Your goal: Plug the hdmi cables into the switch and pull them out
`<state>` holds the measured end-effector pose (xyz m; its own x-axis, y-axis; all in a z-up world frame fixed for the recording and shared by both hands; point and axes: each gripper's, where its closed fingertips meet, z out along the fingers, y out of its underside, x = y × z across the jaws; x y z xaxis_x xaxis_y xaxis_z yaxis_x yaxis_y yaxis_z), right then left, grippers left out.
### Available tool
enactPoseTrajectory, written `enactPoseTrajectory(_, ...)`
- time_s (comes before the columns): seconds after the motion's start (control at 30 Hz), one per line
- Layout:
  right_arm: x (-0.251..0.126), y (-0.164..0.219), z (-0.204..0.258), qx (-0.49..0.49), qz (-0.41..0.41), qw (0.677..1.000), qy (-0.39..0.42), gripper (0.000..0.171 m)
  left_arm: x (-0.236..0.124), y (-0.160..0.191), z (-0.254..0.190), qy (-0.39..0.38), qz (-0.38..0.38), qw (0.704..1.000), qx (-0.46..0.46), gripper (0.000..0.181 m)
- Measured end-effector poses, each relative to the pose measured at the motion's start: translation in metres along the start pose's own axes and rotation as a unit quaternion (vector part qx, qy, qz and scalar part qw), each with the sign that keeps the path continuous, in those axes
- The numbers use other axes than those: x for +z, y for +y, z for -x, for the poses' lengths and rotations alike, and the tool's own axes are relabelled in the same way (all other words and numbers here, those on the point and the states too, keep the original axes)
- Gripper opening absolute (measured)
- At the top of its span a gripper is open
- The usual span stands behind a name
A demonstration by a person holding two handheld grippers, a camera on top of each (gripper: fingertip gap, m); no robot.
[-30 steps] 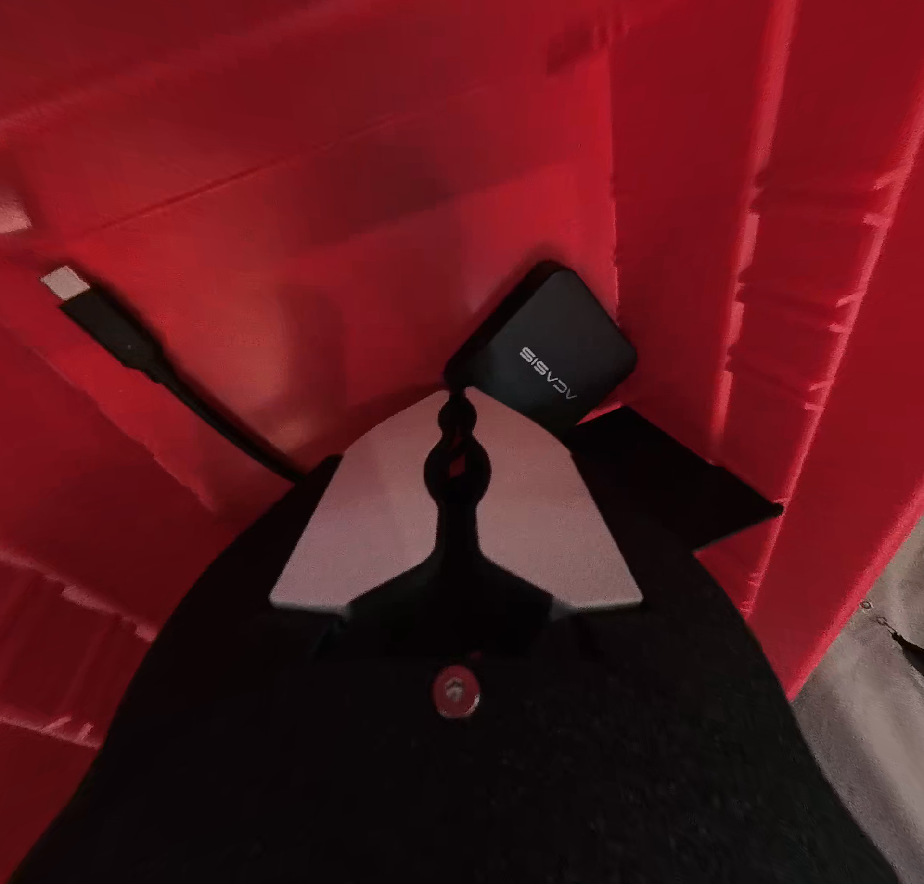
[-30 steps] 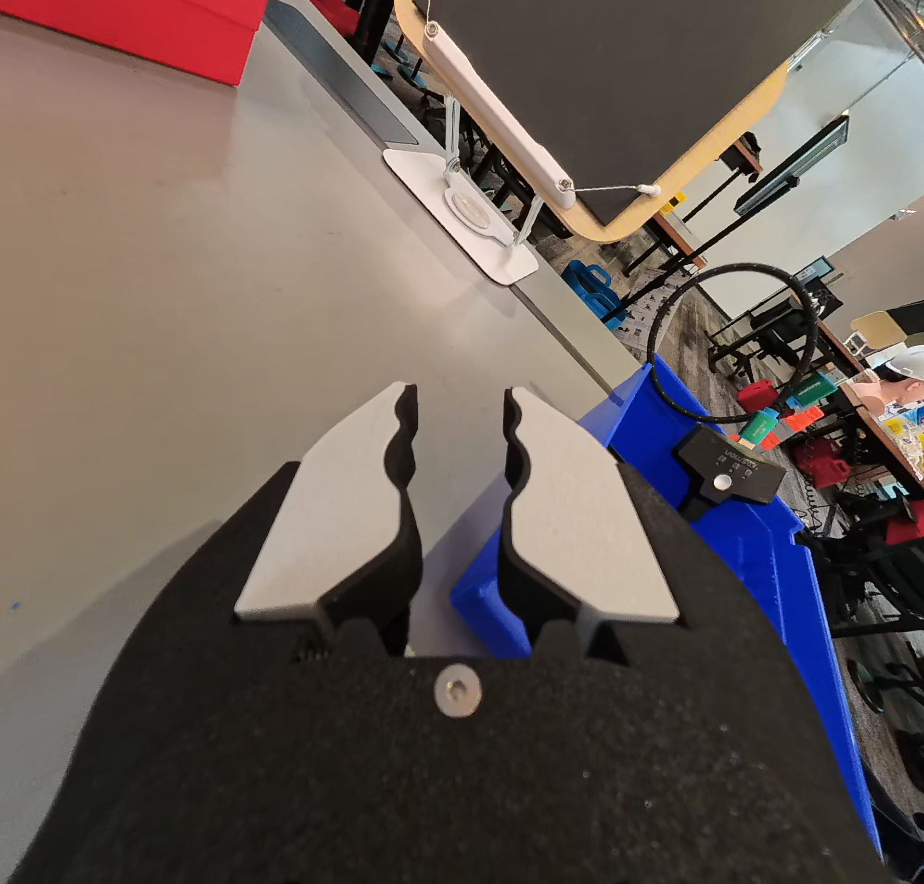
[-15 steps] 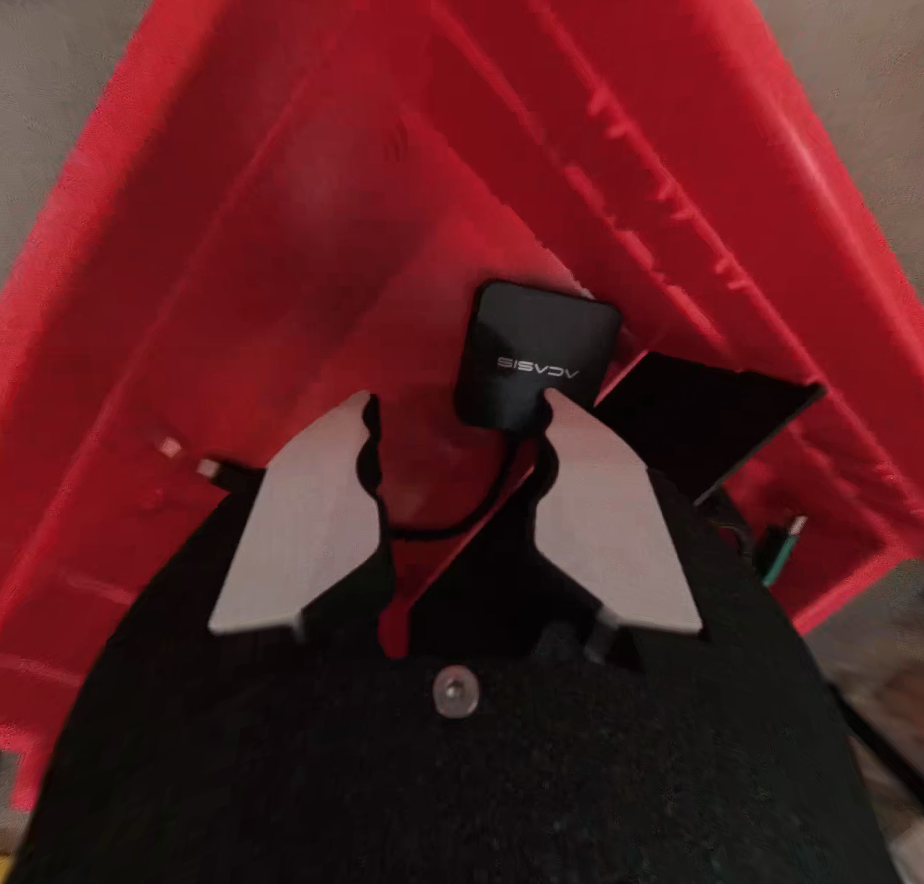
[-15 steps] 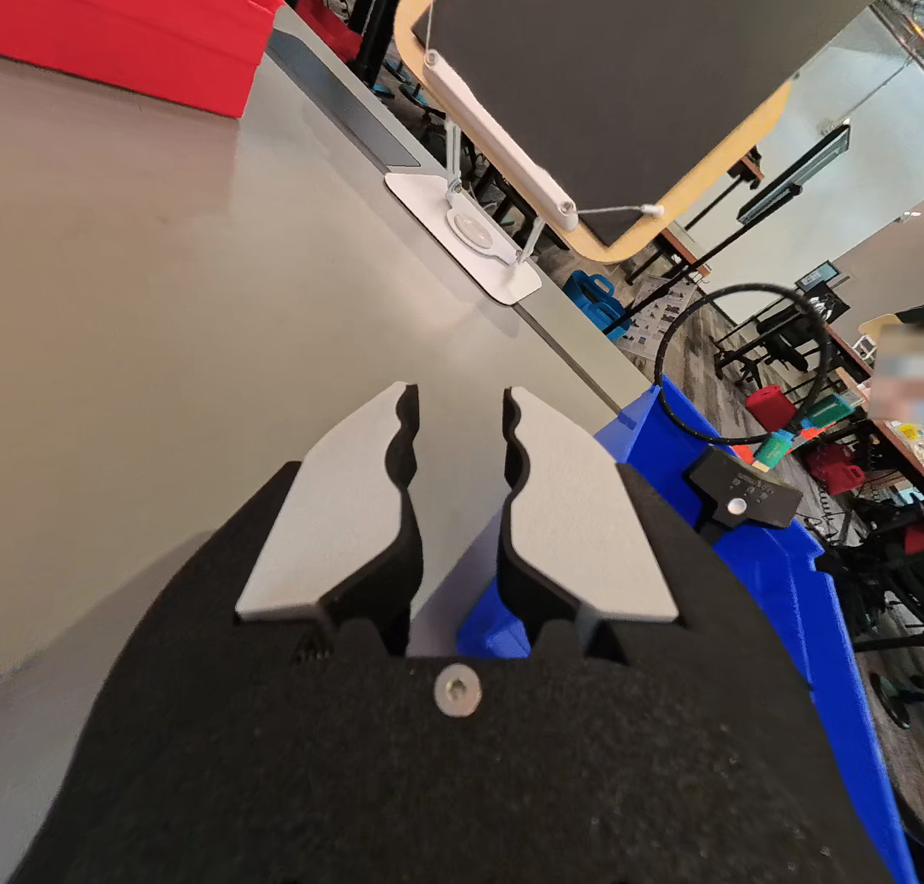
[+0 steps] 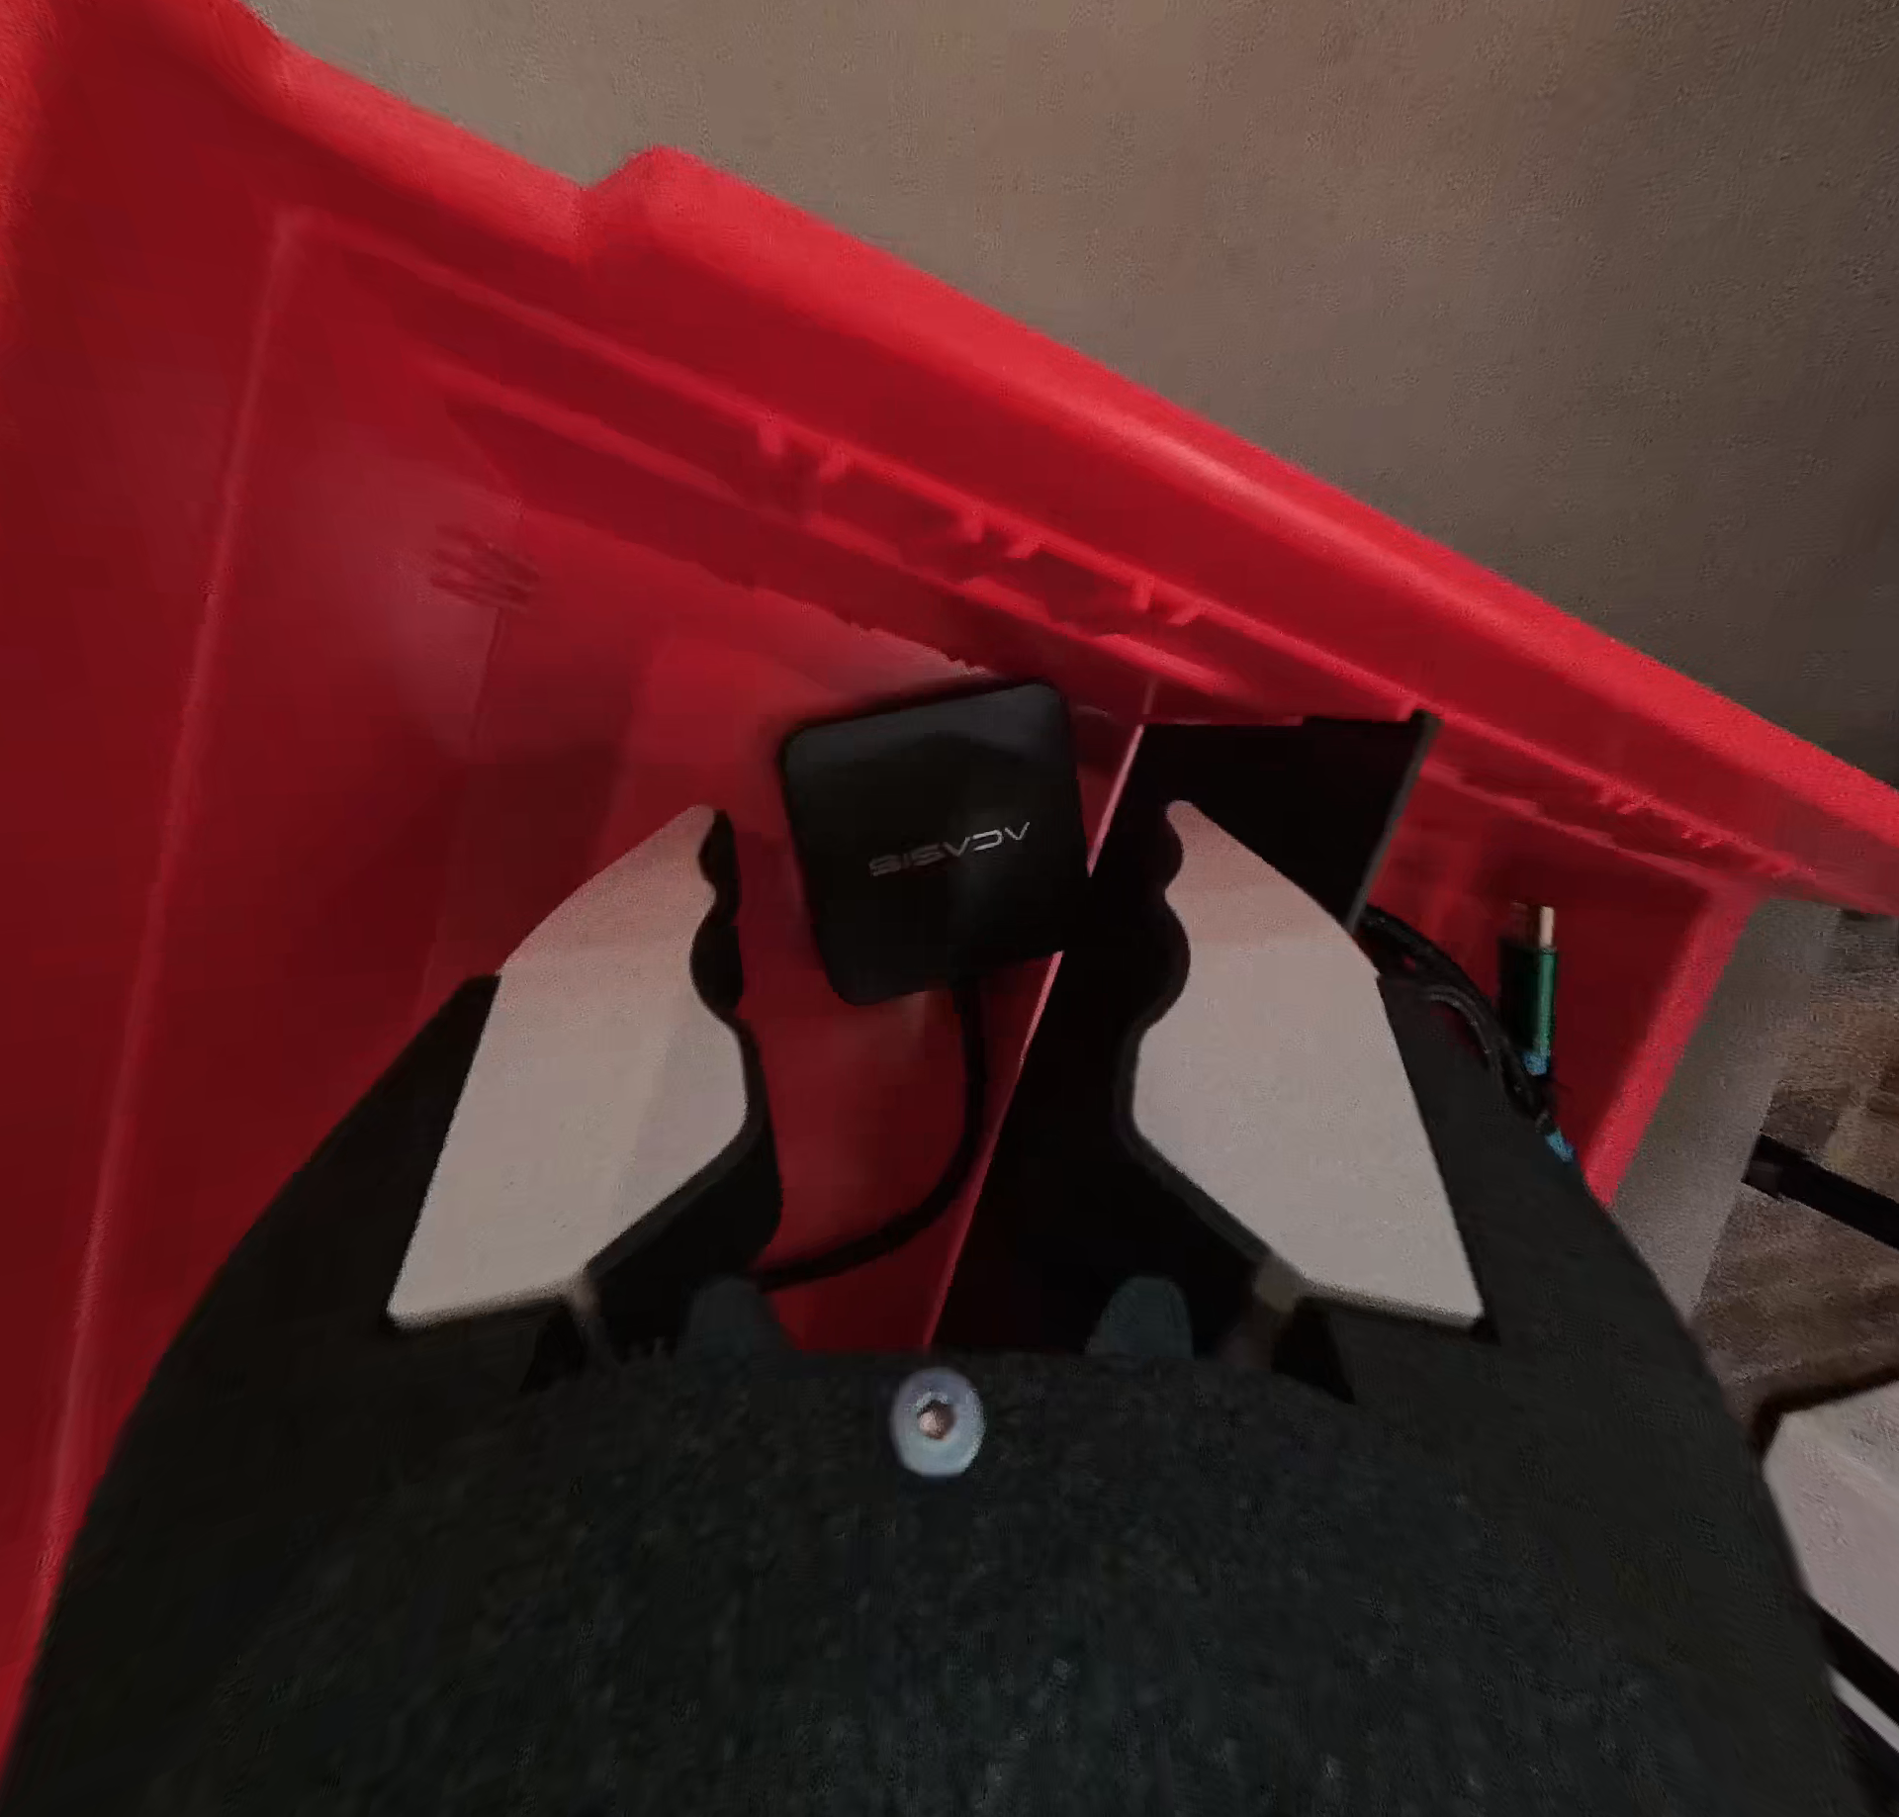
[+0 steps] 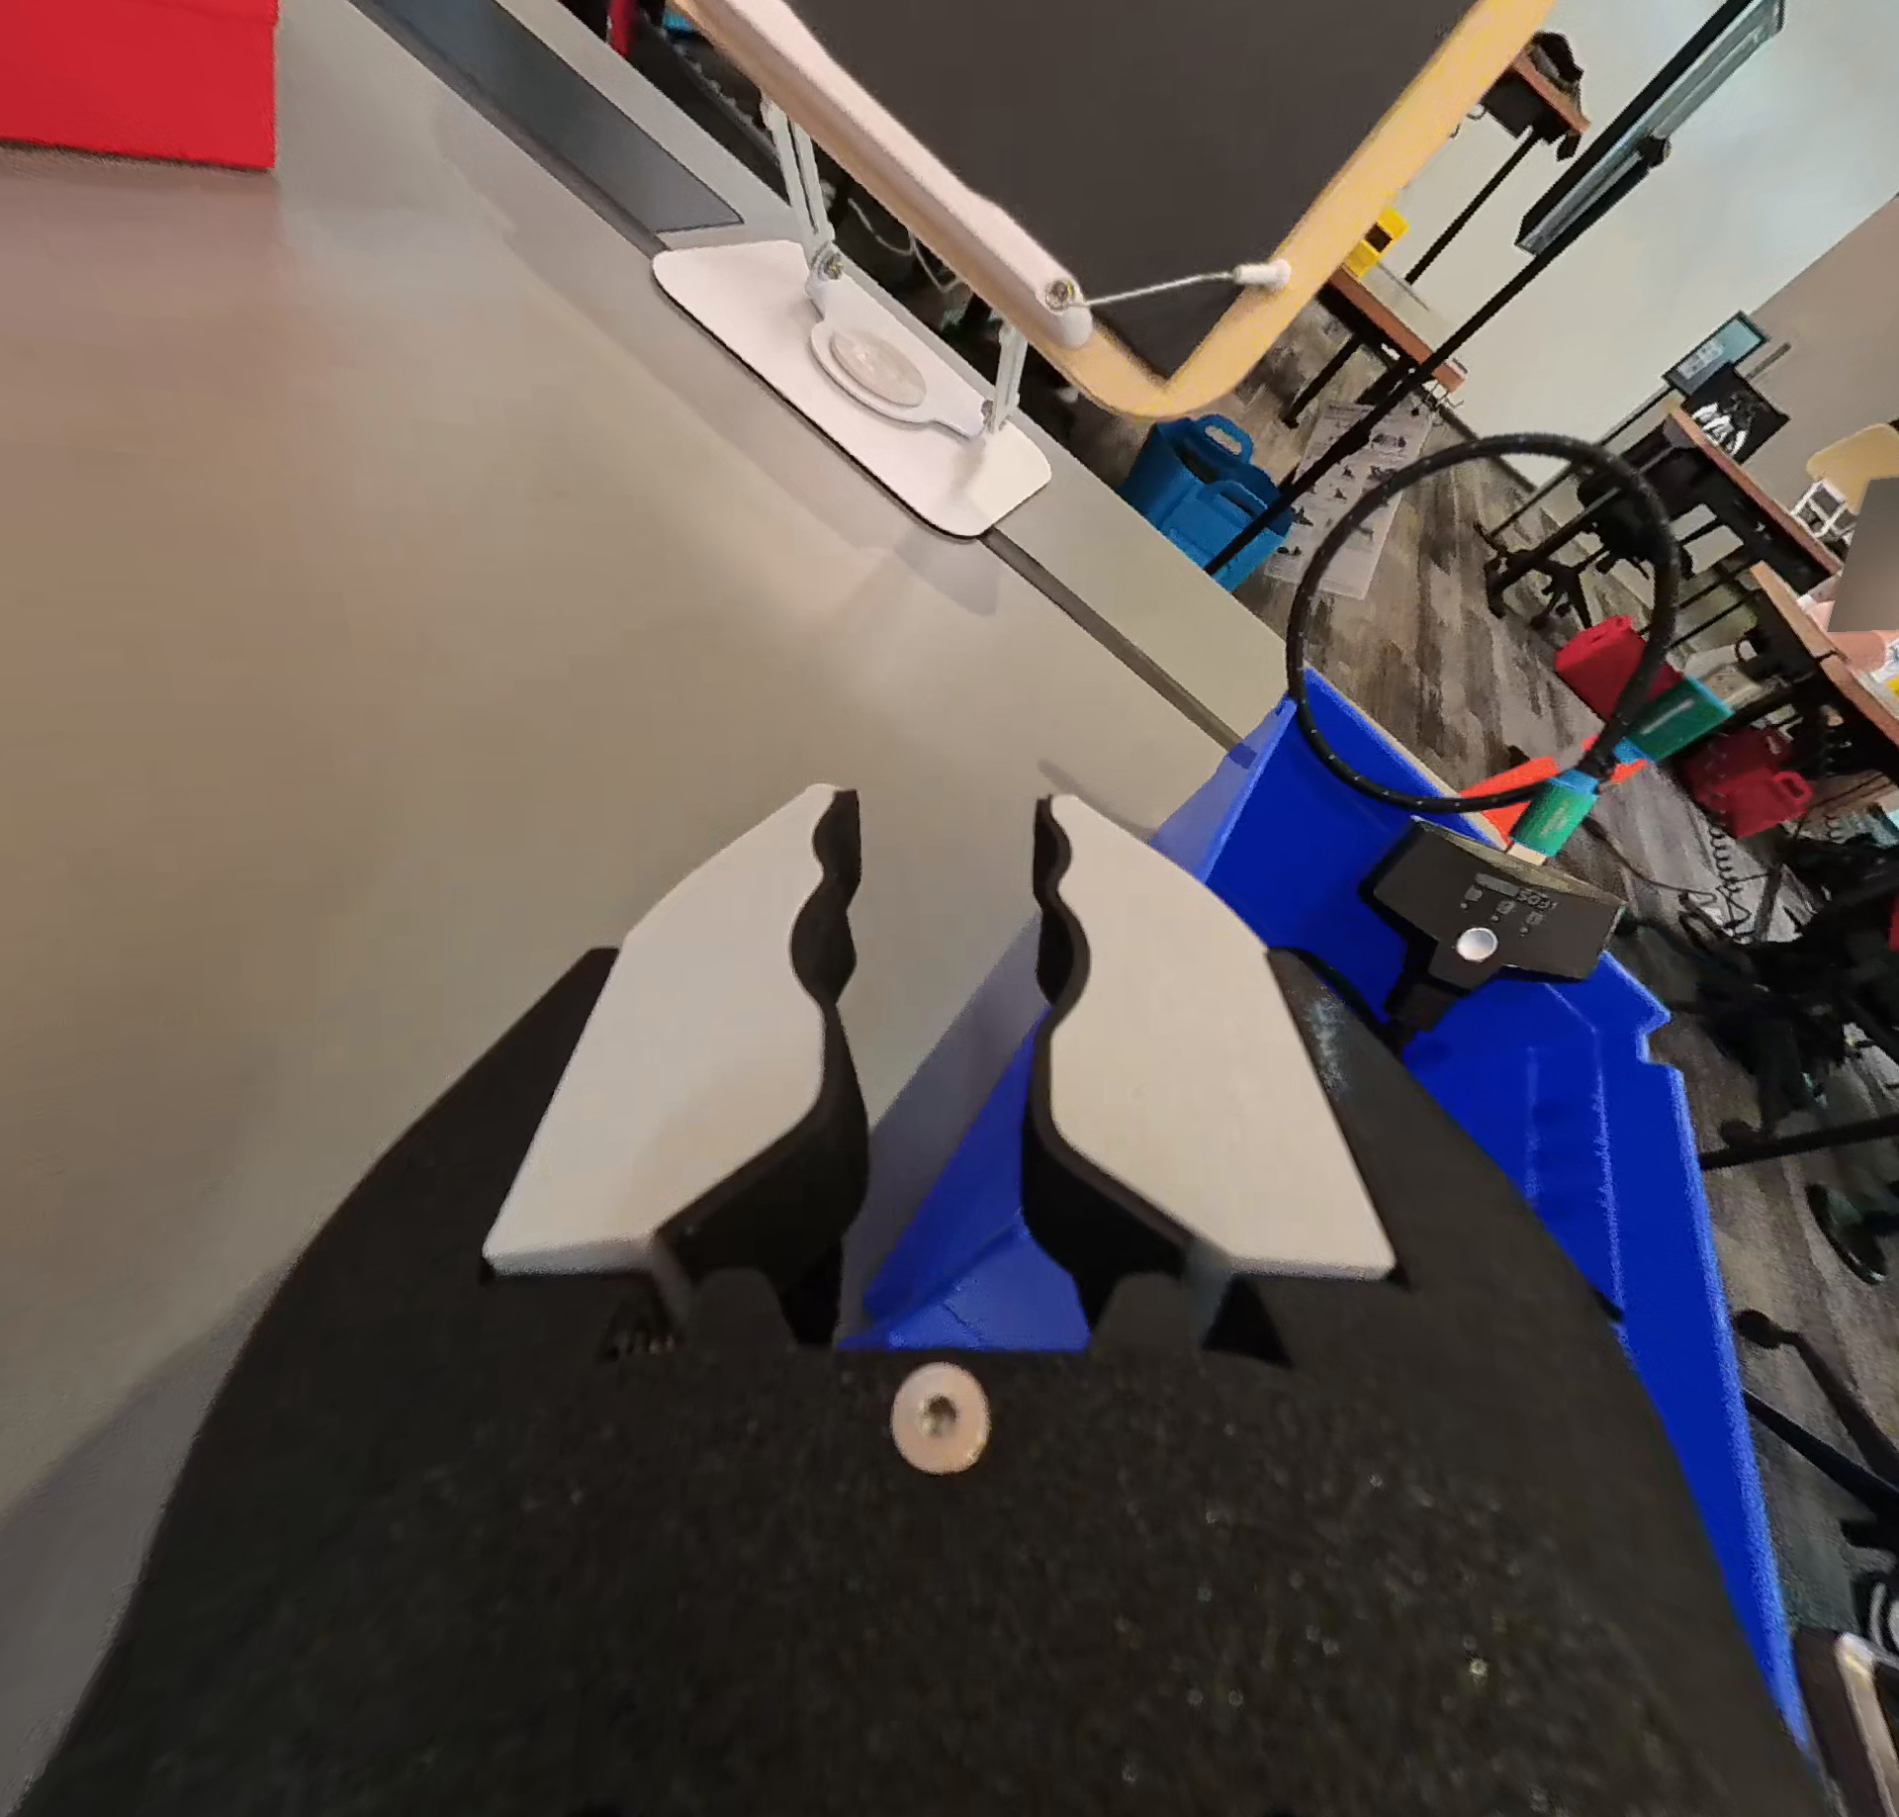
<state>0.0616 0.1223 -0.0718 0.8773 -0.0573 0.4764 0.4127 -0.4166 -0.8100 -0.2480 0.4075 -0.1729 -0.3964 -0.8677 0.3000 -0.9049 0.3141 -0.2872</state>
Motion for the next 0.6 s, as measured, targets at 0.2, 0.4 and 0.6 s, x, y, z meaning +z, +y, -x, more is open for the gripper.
enactPoseTrajectory(0.2, 0.004, -0.002, -0.003, -0.021, 0.024, 0.999, 0.005, 0.032, 0.017, 0.016, 0.015, -0.078, 0.113, 0.99, 0.032, 0.088)
enactPoseTrajectory(0.4, 0.012, -0.006, -0.005, -0.025, 0.023, 0.999, 0.001, 0.032, 0.019, 0.004, 0.008, -0.076, 0.117, 0.989, 0.058, 0.087)
enactPoseTrajectory(0.6, 0.016, -0.007, -0.002, -0.027, 0.024, 0.999, -0.003, 0.032, 0.026, -0.007, 0.0, -0.044, 0.094, 0.993, 0.062, 0.076)
